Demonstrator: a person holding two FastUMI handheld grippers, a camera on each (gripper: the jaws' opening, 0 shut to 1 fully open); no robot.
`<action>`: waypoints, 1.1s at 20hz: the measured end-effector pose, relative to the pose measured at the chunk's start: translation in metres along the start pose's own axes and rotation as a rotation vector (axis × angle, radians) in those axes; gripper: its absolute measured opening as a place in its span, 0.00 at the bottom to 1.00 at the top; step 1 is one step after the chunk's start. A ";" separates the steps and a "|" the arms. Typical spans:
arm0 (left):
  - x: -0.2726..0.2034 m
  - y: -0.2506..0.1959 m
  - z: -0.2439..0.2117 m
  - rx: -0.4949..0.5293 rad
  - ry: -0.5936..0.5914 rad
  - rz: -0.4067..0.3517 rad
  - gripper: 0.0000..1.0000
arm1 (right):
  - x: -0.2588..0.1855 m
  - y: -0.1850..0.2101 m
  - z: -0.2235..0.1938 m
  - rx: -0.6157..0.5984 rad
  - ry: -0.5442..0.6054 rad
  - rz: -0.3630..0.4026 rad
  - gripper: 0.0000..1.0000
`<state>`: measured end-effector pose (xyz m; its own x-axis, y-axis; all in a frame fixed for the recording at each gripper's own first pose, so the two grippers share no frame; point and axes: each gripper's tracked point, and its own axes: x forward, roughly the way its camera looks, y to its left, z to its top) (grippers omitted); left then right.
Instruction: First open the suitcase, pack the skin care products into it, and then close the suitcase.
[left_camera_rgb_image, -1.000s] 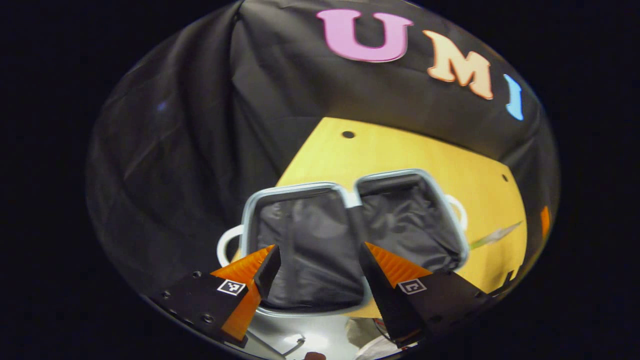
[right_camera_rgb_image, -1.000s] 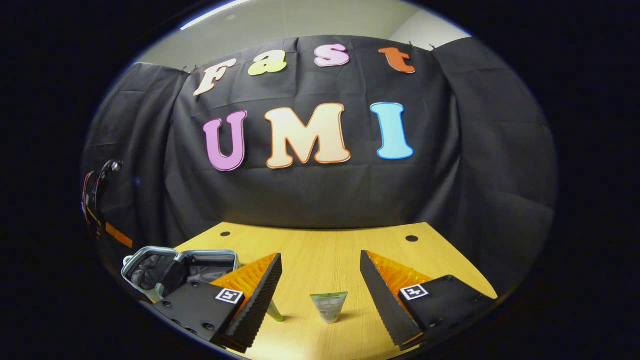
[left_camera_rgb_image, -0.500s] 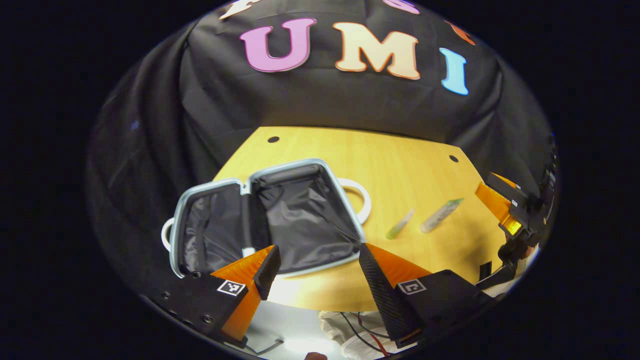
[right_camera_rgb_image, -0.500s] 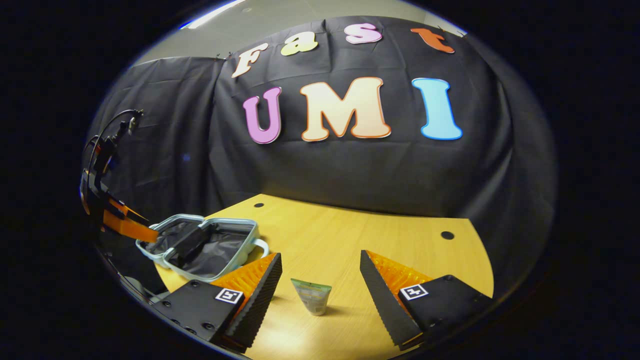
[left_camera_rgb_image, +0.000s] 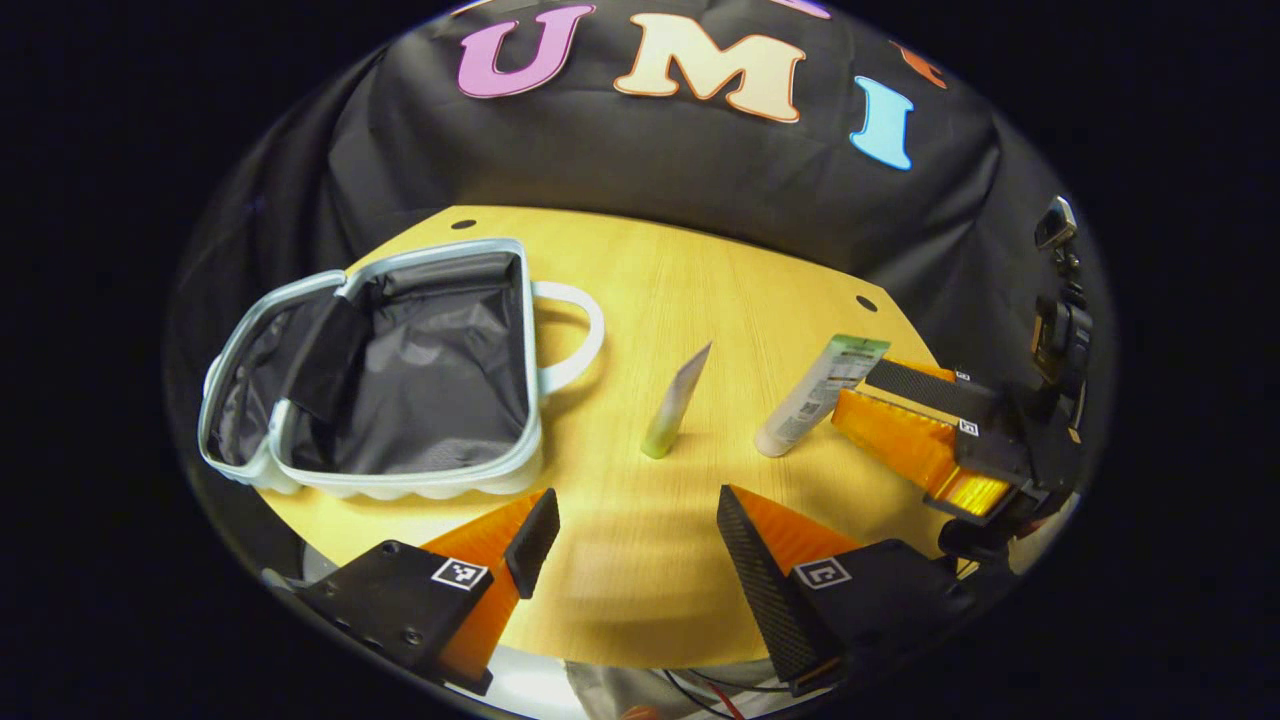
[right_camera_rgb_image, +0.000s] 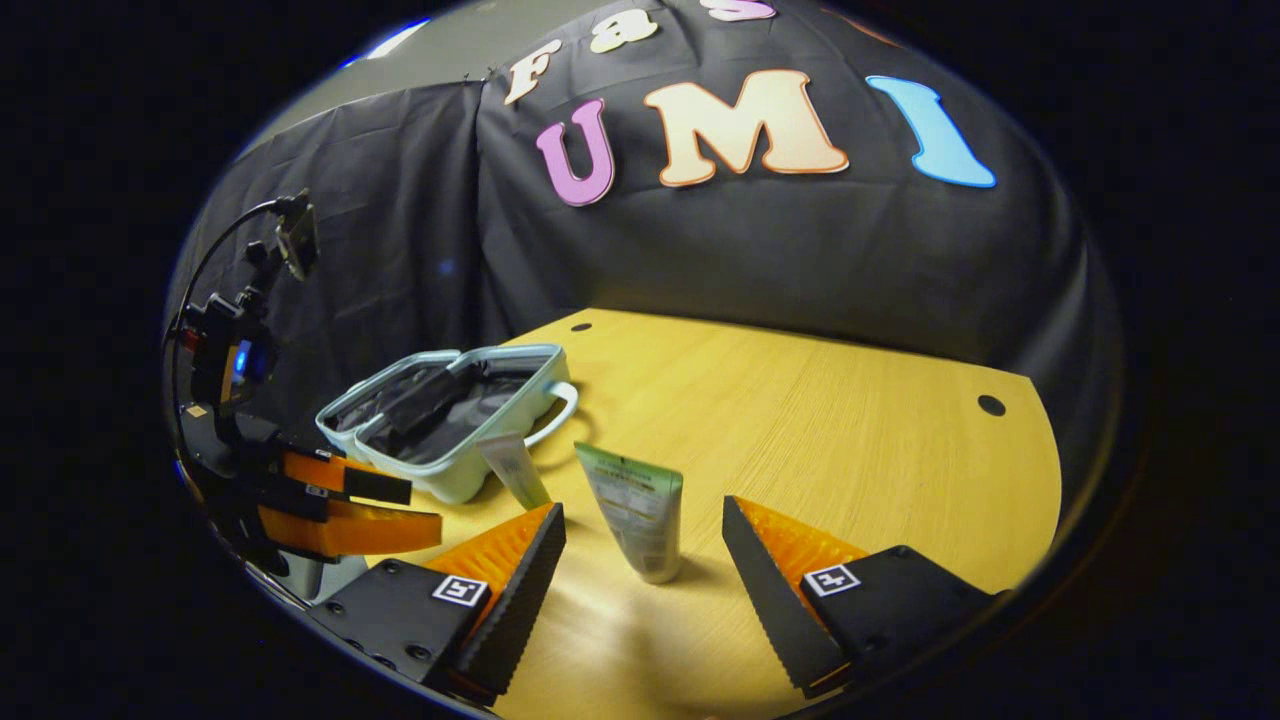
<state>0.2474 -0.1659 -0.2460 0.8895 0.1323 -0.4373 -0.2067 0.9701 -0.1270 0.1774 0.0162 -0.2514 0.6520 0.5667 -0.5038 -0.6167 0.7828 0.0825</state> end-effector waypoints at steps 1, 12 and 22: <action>0.010 0.001 0.001 -0.016 -0.014 0.006 0.95 | 0.004 -0.001 -0.006 0.001 0.008 -0.002 0.99; 0.089 -0.015 0.029 0.006 -0.101 0.012 0.80 | 0.036 -0.012 -0.029 0.049 0.013 -0.047 0.99; 0.094 -0.022 0.032 -0.033 -0.072 -0.035 0.19 | 0.054 -0.004 -0.039 0.036 0.033 -0.029 0.87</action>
<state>0.3490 -0.1680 -0.2558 0.9231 0.1137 -0.3674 -0.1870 0.9674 -0.1705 0.1983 0.0338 -0.3123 0.6543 0.5354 -0.5341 -0.5810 0.8080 0.0982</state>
